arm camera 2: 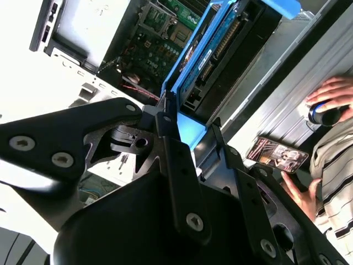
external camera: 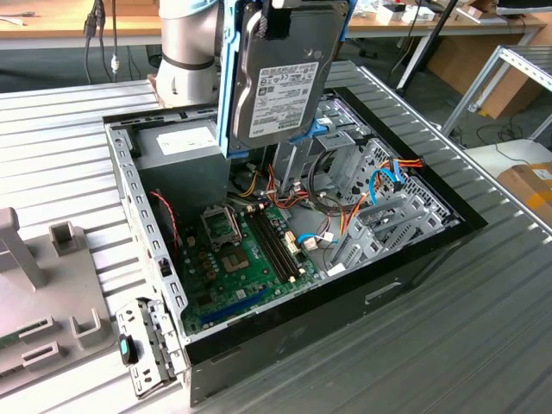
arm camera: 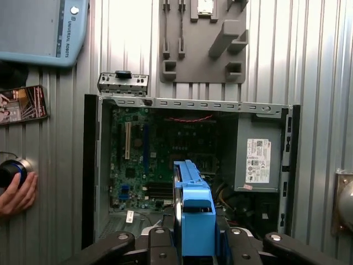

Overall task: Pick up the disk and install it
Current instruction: 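Pick up the disk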

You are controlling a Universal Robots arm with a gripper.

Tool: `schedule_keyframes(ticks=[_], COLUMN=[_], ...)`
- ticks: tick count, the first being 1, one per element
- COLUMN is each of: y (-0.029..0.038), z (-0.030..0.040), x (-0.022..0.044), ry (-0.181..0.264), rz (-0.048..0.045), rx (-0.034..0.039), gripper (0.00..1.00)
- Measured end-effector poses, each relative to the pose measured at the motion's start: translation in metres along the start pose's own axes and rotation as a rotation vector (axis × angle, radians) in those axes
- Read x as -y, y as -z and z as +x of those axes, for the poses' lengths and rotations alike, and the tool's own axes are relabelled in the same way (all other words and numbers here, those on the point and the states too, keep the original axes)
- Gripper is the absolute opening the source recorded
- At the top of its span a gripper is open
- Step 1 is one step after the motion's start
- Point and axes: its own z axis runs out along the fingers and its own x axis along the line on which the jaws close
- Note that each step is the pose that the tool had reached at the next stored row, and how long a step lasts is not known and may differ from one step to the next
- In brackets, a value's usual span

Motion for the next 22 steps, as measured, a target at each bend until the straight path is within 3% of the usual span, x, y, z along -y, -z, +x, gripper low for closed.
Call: schedule_keyframes(ticks=[1, 8, 11, 15, 18, 22], y=[0.0000, 0.0000, -0.0002, -0.0004, -0.0009, -0.0014], z=[0.0081, 0.0083, 0.0084, 0.0087, 0.0092, 0.0155], x=[-0.0002, 0.0003, 0.0040, 0.0147, 0.0324, 0.0389], ry=[0.000, 0.000, 0.000, 0.000, 0.000, 0.000], rz=[0.0001, 0.0000, 0.0000, 0.0000, 0.0000, 0.0000], rx=[0.0001, 0.0000, 0.0001, 0.0000, 0.0001, 0.0000], gripper=[0.36, 0.36, 0.36, 0.36, 0.36, 0.36])
